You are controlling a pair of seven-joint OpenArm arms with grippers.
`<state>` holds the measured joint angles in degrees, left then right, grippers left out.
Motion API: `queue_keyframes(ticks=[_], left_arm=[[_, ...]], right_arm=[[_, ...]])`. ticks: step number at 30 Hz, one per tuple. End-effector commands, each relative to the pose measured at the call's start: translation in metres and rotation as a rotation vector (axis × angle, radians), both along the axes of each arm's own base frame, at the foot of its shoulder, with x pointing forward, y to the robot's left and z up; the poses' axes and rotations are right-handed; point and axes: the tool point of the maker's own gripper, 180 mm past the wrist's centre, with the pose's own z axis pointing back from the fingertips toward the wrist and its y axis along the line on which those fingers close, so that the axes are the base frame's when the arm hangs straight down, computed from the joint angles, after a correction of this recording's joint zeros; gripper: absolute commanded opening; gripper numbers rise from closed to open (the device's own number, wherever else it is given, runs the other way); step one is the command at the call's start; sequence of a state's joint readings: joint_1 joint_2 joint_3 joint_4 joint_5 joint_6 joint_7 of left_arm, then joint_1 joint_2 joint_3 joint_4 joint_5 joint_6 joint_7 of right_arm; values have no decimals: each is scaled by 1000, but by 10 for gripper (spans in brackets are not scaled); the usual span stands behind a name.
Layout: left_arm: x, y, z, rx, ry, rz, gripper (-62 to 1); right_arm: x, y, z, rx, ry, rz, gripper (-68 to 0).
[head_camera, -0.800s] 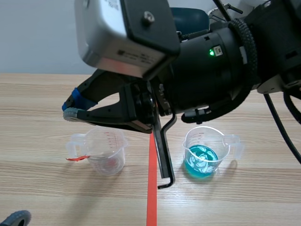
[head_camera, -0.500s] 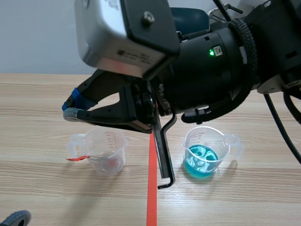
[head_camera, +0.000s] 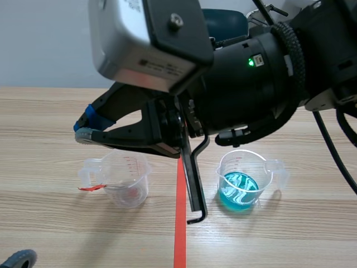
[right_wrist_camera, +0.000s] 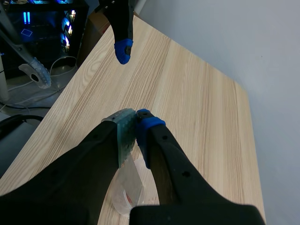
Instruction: Do the redox reaction experiment
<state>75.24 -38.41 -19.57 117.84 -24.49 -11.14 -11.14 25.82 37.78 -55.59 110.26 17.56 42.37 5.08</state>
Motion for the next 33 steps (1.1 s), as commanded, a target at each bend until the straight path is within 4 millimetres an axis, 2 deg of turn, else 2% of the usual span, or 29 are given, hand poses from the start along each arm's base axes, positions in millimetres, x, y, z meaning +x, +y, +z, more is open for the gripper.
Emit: queue_keyframes(ticks=[1, 13, 33], left_arm=[[0, -3, 4, -20, -11, 2, 14], [0, -3, 4, -20, -11, 2, 14], [0, -3, 4, -20, -11, 2, 14]], right_arm=[[1, 0, 10, 21, -14, 10, -668], [5, -4, 2, -24, -24, -14, -668], [21, -53, -31, -206, -24, -94, -668]])
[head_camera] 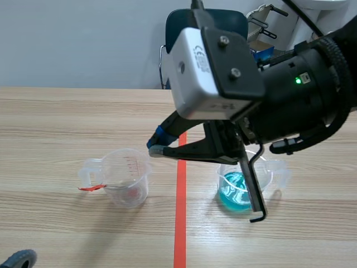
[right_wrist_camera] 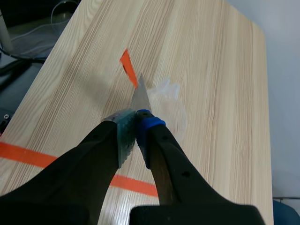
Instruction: Do the redox reaction experiment
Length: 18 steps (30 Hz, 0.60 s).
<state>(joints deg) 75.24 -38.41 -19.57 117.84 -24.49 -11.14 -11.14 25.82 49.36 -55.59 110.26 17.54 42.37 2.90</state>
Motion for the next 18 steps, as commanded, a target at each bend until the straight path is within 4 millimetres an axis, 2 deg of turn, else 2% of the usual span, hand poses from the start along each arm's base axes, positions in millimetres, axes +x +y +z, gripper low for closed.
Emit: queue_keyframes(ticks=[1, 7, 13, 15, 18], left_arm=[[0, -3, 4, -20, -11, 2, 14], [0, -3, 4, -20, -11, 2, 14], [0, -3, 4, -20, -11, 2, 14], [0, -3, 4, -20, -12, 3, 14], [0, -3, 4, -20, -12, 3, 14]], right_arm=[[3, -4, 7, 1, -16, 1, -668], [6, -18, 0, -48, -16, -20, -666], [8, -25, -5, -78, -23, -32, -661], [11, -27, -8, -101, -41, -38, -610], [15, -31, -13, -140, -77, -42, -486]])
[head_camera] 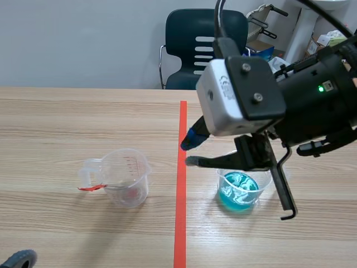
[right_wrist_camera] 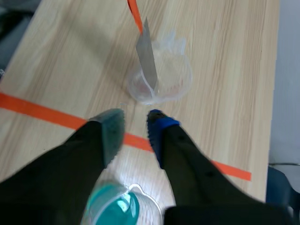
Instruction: Do the redox reaction experiment
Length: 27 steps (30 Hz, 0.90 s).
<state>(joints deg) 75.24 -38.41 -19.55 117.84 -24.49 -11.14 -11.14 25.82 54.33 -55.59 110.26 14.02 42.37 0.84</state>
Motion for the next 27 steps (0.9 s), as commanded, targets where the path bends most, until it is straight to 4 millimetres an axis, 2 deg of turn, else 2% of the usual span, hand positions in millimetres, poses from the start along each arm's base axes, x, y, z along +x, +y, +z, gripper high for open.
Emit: queue_keyframes(ticks=[1, 4, 7, 17, 27], left_arm=[[0, -3, 4, -20, -12, 3, 14], [0, -3, 4, -20, -12, 3, 14], [0, -3, 4, -20, -12, 3, 14], [0, -3, 5, -21, -14, 2, 14], [0, -3, 5, -22, -15, 2, 14]], right_arm=[[3, 0, 7, 1, -32, 10, -447], [5, -1, 5, -17, -58, 15, -370], [7, 3, 4, -27, -93, 25, -341], [3, 31, 6, 21, -149, 73, -341], [-7, 48, -12, 51, -148, 116, -341]])
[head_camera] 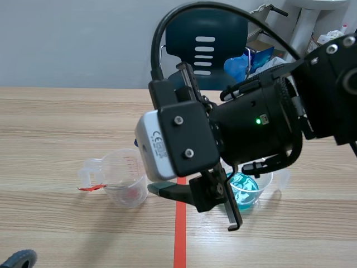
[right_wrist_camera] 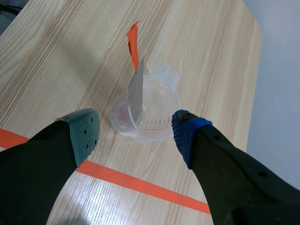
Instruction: Do the redox reaction experiment
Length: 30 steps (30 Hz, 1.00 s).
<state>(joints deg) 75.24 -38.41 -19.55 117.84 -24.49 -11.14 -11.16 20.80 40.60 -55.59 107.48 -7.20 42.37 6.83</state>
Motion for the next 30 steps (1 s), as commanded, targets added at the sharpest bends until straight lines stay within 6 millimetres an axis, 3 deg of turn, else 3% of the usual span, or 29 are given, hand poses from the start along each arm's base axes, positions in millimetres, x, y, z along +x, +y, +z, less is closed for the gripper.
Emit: queue_keyframes(ticks=[1, 17, 25, 30], left_arm=[[0, -3, 5, -21, -15, 2, 14], [0, -3, 5, -22, -15, 3, 14], [0, -3, 5, -22, -15, 3, 14], [0, -3, 5, -21, -15, 2, 14]], right_arm=[[2, 0, 0, 10, 5, 6, -341], [16, -1, -7, 130, -53, 37, -341], [21, 10, -19, 150, -35, 39, -341], [16, 17, -12, 193, -27, 69, -341]])
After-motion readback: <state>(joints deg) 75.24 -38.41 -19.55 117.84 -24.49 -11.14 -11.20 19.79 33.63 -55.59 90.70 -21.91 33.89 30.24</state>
